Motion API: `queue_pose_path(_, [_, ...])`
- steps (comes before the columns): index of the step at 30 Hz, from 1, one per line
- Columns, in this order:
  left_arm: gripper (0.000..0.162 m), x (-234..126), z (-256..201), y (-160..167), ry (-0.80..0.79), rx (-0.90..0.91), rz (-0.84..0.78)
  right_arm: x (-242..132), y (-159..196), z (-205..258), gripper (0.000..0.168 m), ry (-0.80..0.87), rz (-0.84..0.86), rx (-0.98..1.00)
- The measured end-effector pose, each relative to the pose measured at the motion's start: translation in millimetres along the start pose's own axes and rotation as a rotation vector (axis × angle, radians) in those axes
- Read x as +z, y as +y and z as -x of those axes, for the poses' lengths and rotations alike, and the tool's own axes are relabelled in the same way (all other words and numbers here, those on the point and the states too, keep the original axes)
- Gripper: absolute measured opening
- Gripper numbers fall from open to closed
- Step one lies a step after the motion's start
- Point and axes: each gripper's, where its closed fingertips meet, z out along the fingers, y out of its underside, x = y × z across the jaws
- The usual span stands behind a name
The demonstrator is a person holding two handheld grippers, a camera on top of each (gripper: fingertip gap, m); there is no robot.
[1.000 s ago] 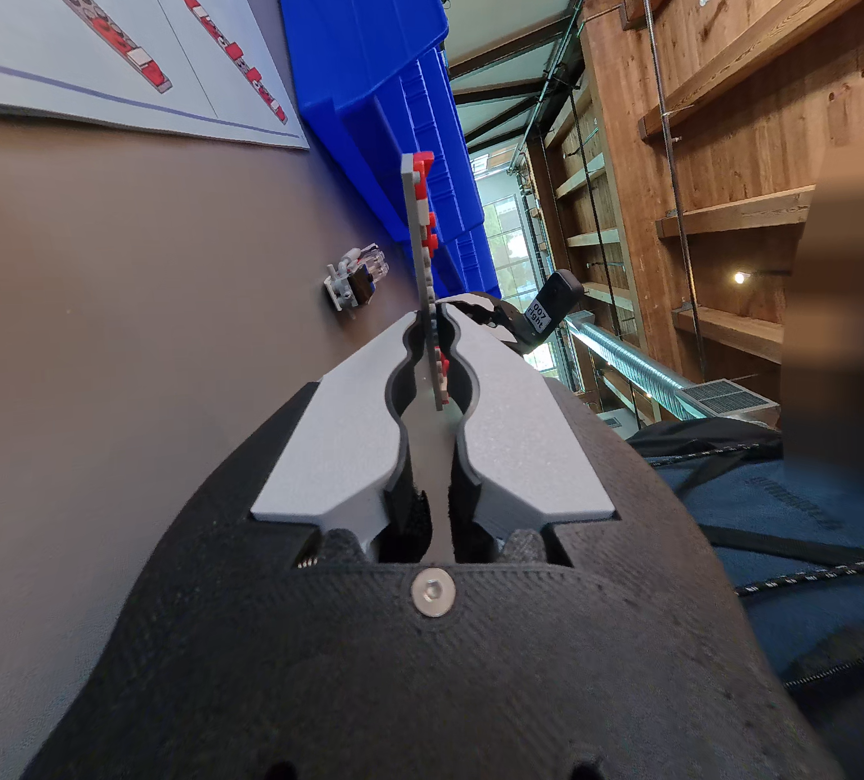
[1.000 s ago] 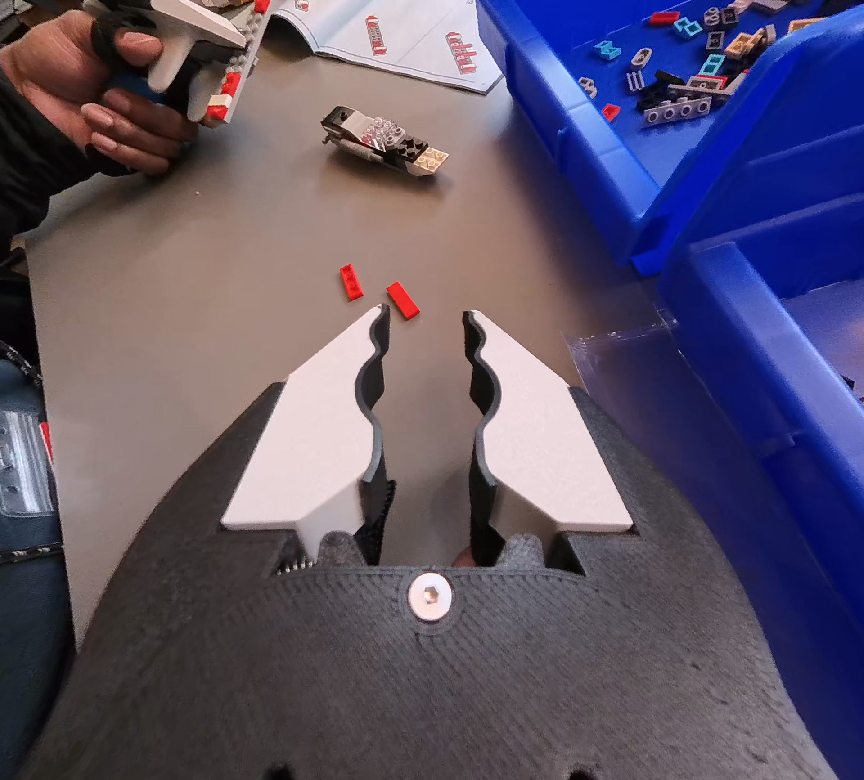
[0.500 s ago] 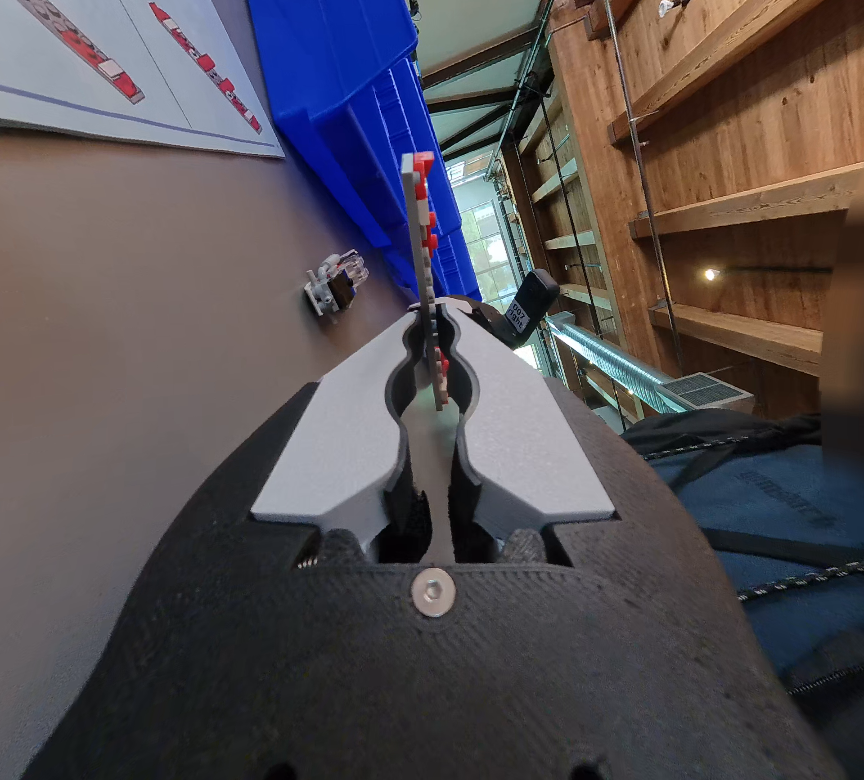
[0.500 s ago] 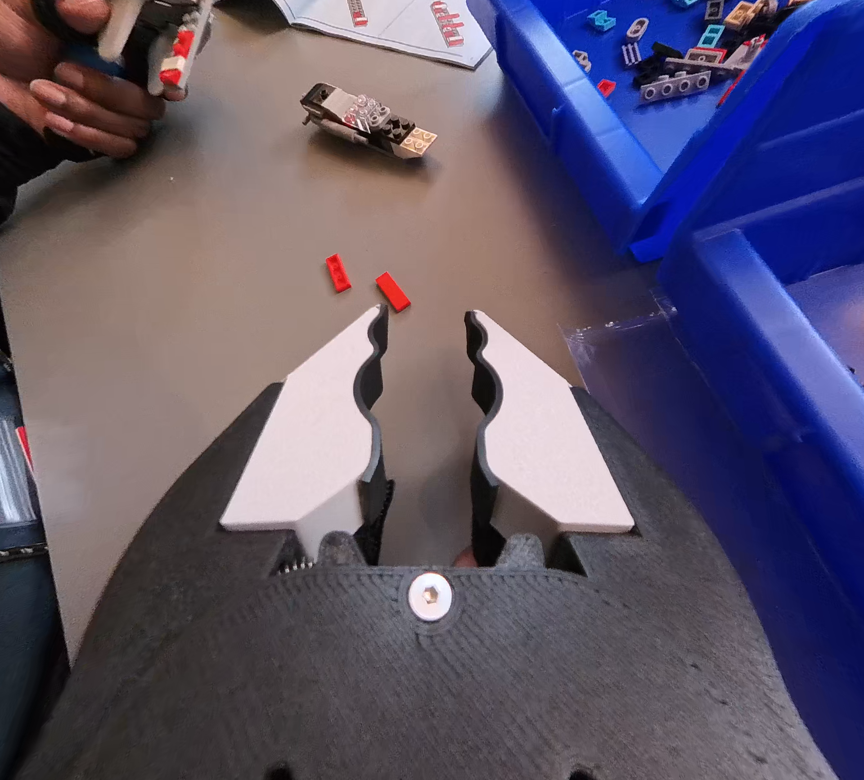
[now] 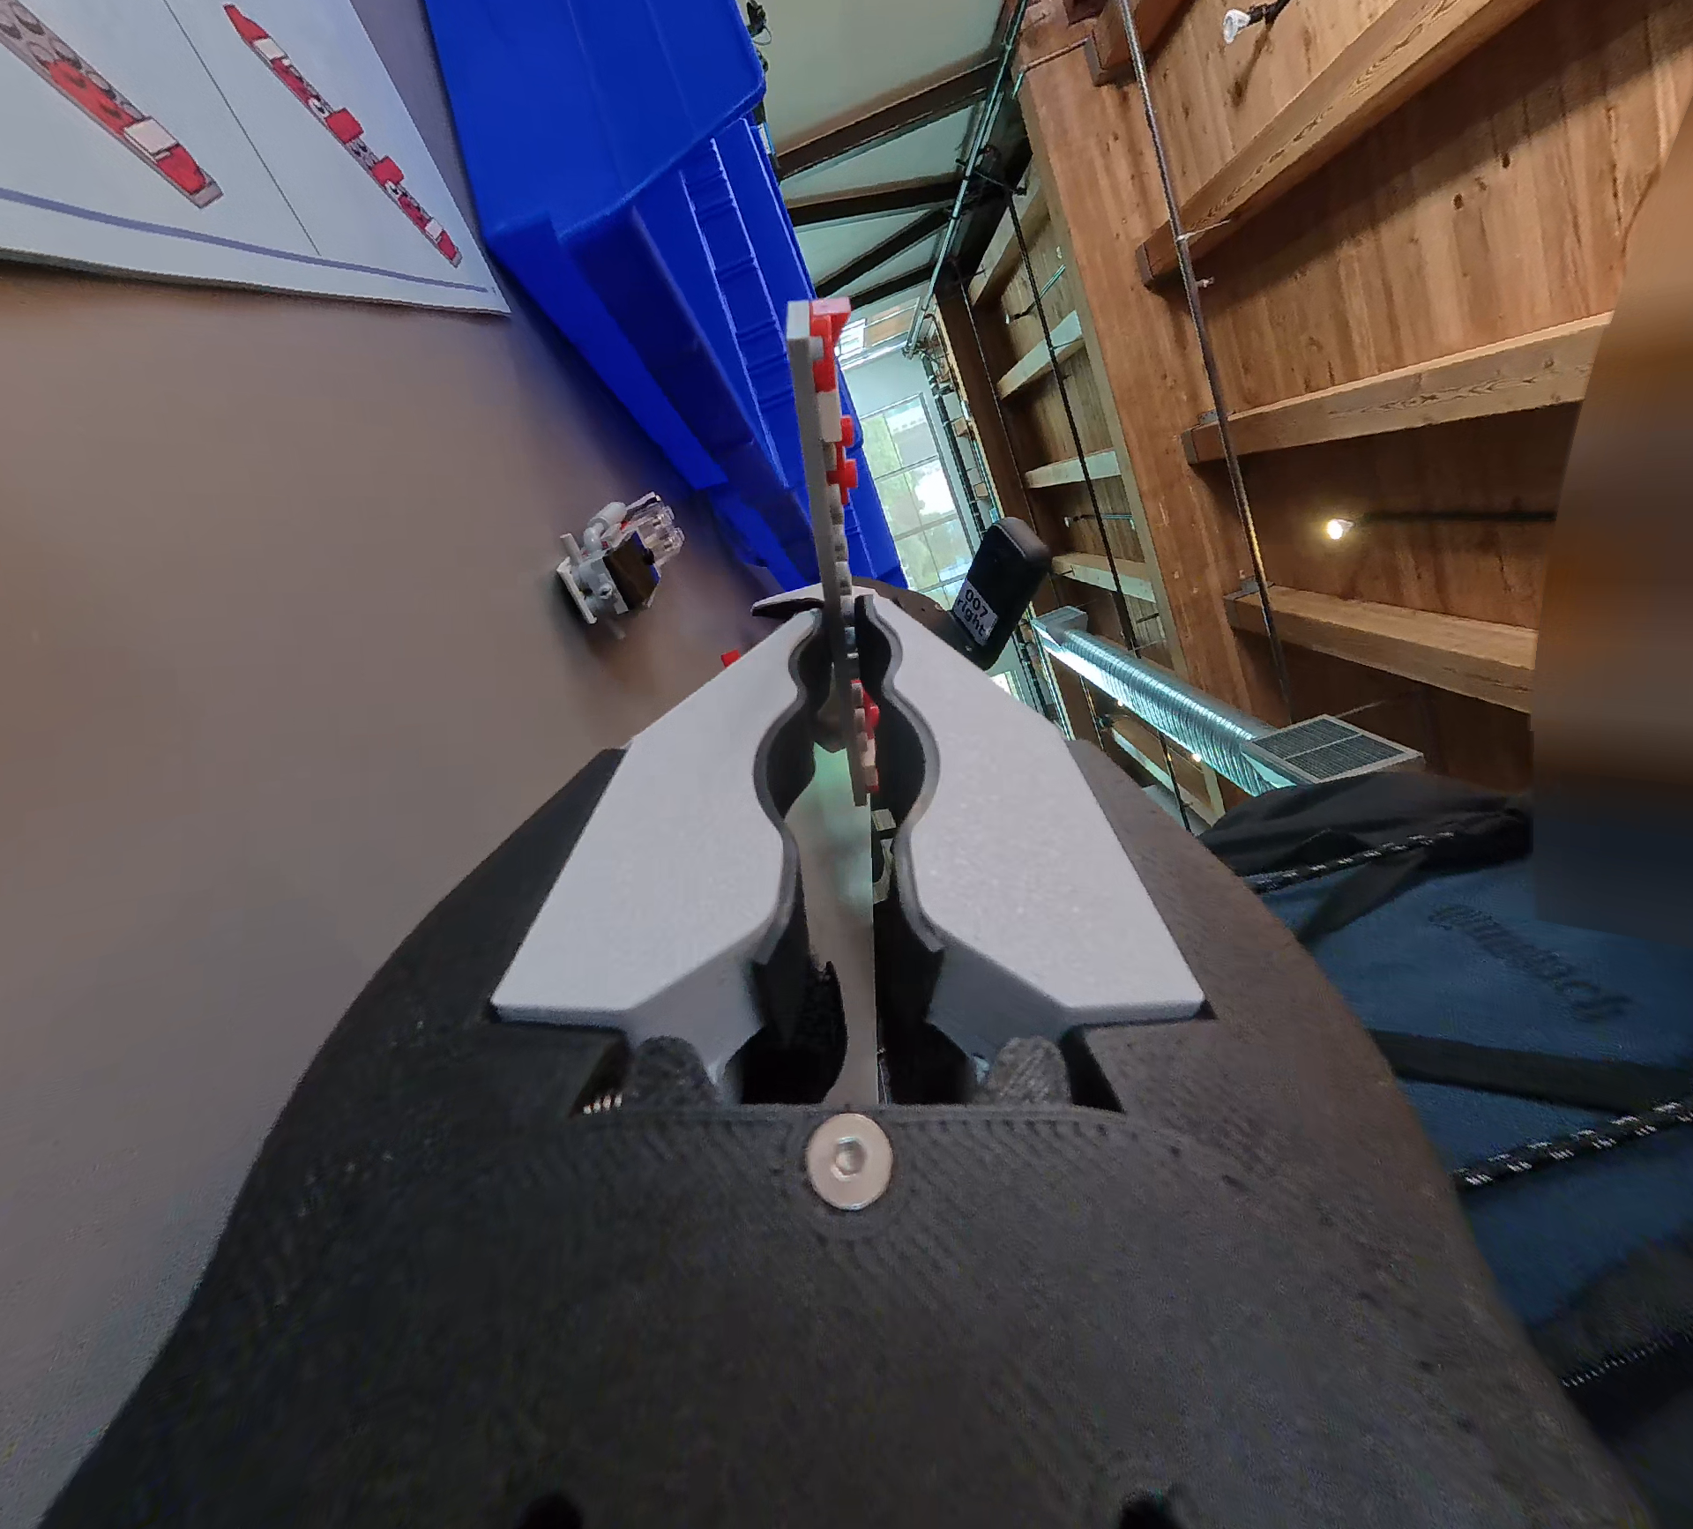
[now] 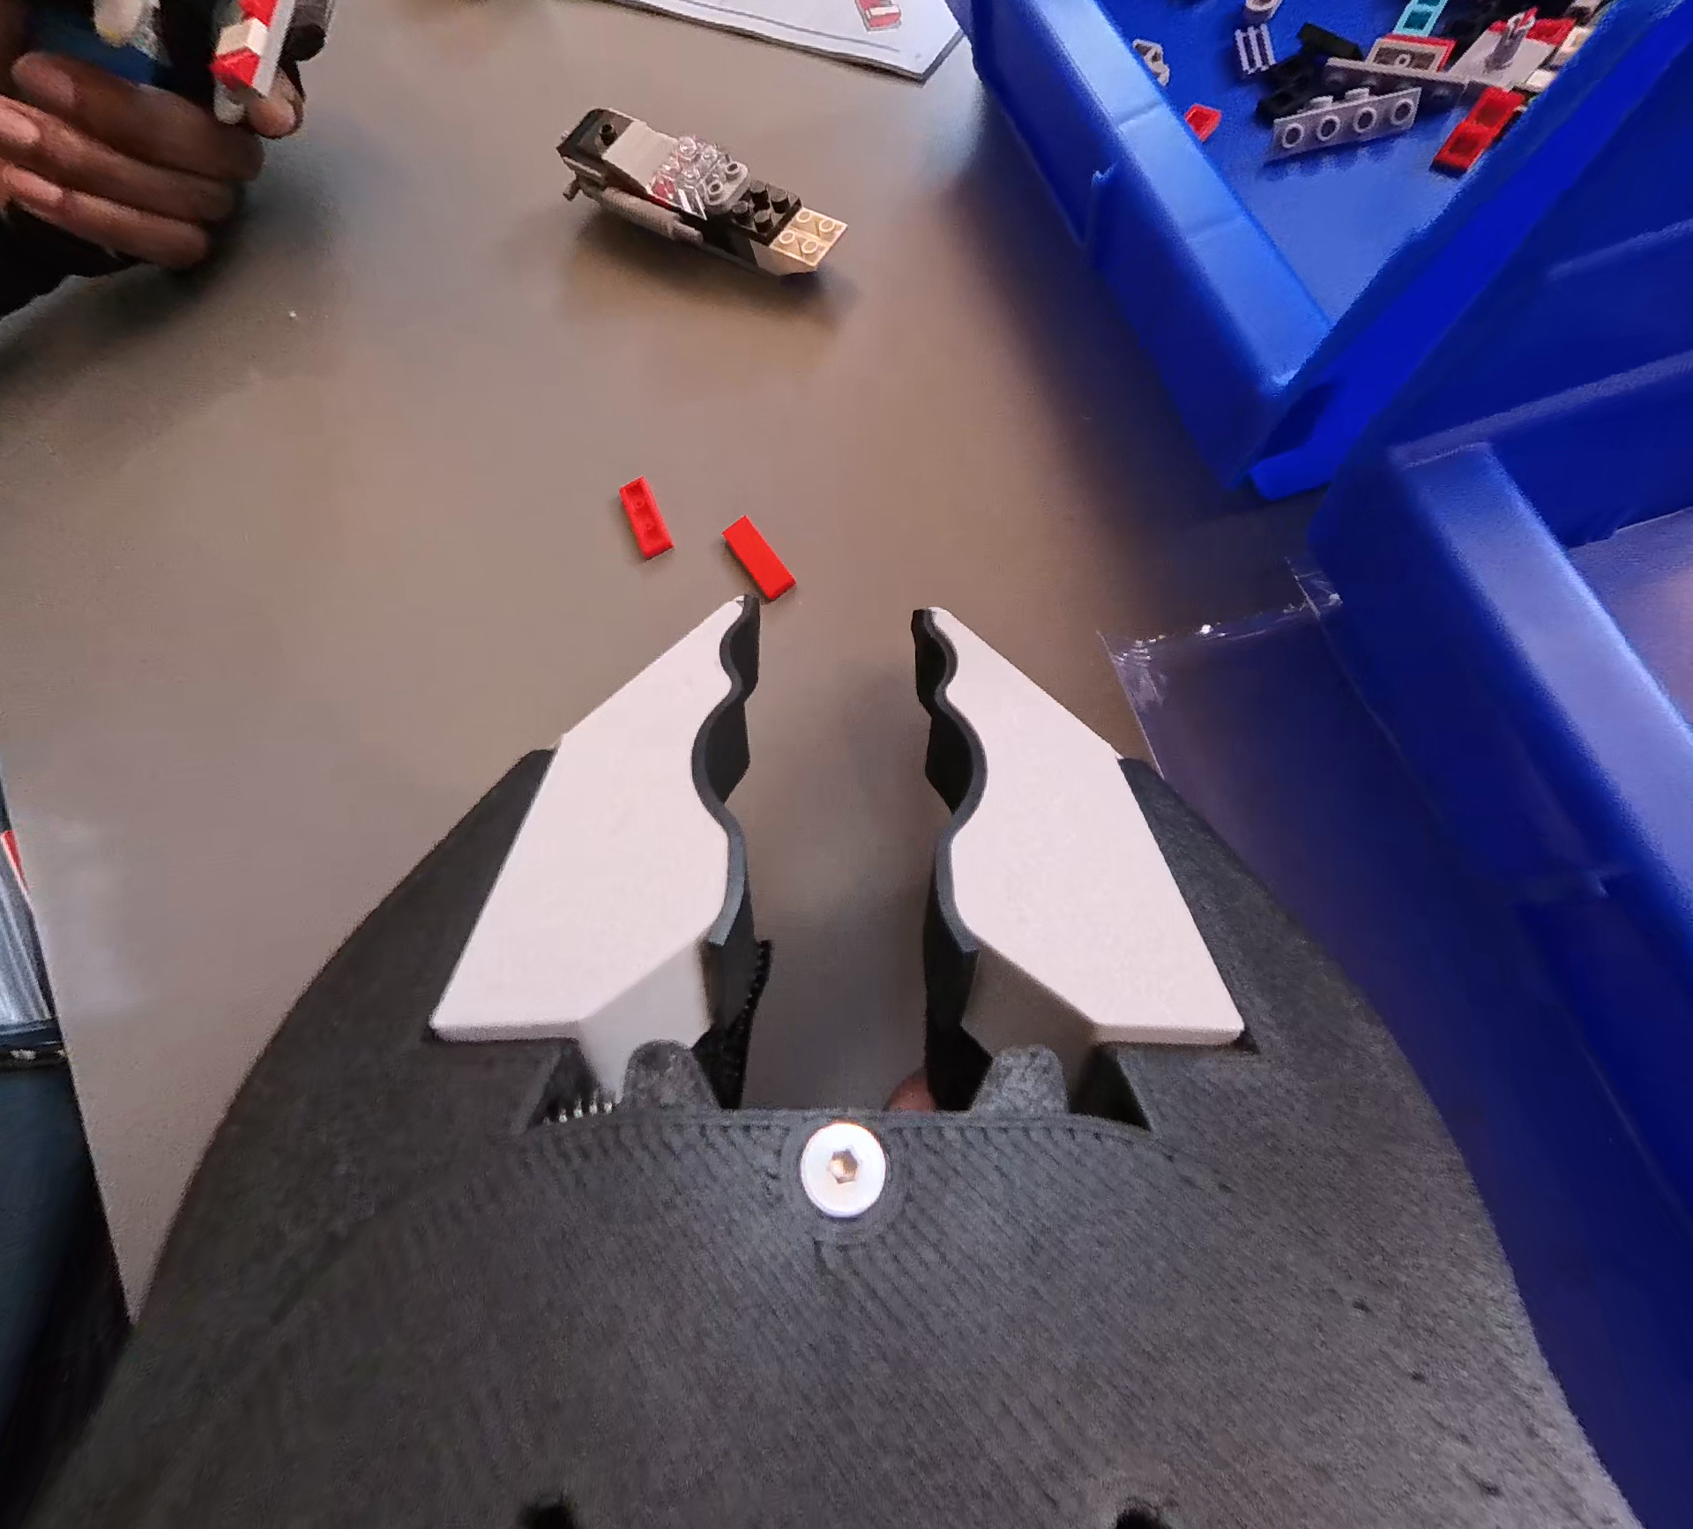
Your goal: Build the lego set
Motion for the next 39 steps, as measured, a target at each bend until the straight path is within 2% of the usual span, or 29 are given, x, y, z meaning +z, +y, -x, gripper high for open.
queue_pose_path(10, [0.004,2.7,5.8,2.5,-0.037,-0.007,0.019,-9.4,-8.9,-2.0,0.034,0.01,-0.093,0.019])
queue_pose_path(39, [0.004,5.9,23.8,1.8,-0.152,-0.025,0.021,-19.1,-16.1,4.6,0.035,-0.083,-0.16,0.058])
